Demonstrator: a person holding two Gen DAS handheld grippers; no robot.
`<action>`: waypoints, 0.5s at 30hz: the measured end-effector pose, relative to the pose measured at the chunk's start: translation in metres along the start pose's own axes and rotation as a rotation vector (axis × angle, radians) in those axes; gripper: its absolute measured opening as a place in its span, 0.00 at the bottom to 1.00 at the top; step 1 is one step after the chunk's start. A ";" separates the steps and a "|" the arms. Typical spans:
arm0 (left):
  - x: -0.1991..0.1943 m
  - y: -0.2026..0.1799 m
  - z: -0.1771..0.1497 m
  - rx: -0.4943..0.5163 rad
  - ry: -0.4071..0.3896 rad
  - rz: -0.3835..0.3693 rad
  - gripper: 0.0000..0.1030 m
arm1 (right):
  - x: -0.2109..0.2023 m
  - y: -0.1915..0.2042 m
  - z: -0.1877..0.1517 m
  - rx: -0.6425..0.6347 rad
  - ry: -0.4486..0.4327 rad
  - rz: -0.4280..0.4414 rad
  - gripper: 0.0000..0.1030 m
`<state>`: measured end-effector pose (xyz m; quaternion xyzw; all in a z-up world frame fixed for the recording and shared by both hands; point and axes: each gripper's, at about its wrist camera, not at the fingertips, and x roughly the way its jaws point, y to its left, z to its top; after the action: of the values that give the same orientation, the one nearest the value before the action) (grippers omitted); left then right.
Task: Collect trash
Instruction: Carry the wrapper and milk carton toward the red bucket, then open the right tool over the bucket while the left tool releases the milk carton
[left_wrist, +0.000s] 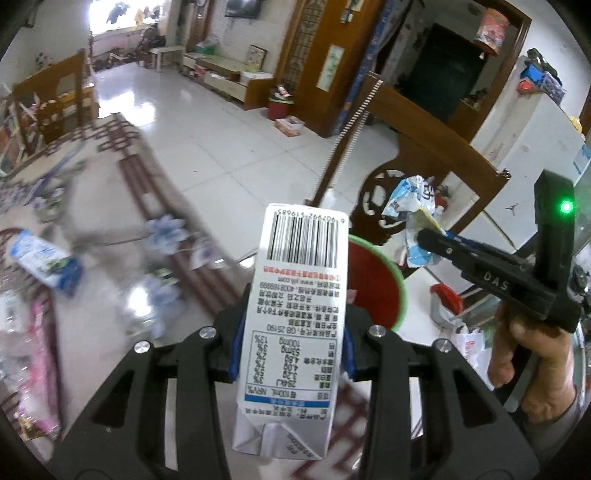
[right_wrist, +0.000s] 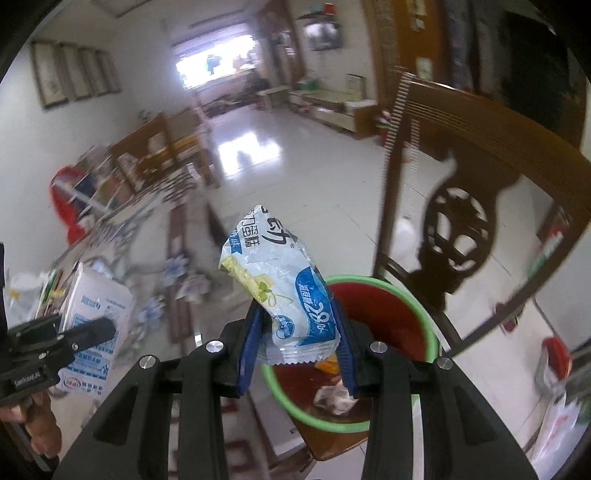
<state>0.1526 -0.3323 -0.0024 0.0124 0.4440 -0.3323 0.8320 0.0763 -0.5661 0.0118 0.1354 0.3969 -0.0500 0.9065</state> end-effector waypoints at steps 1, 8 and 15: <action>0.005 -0.005 0.002 0.001 0.004 -0.012 0.37 | 0.000 -0.006 0.001 0.012 0.001 -0.010 0.34; 0.045 -0.033 0.019 0.013 0.048 -0.105 0.37 | 0.005 -0.044 -0.001 0.076 0.029 -0.066 0.34; 0.079 -0.046 0.028 -0.021 0.099 -0.177 0.37 | 0.012 -0.065 -0.004 0.097 0.071 -0.080 0.34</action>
<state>0.1774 -0.4195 -0.0319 -0.0190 0.4873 -0.3988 0.7766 0.0692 -0.6267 -0.0131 0.1649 0.4311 -0.1005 0.8814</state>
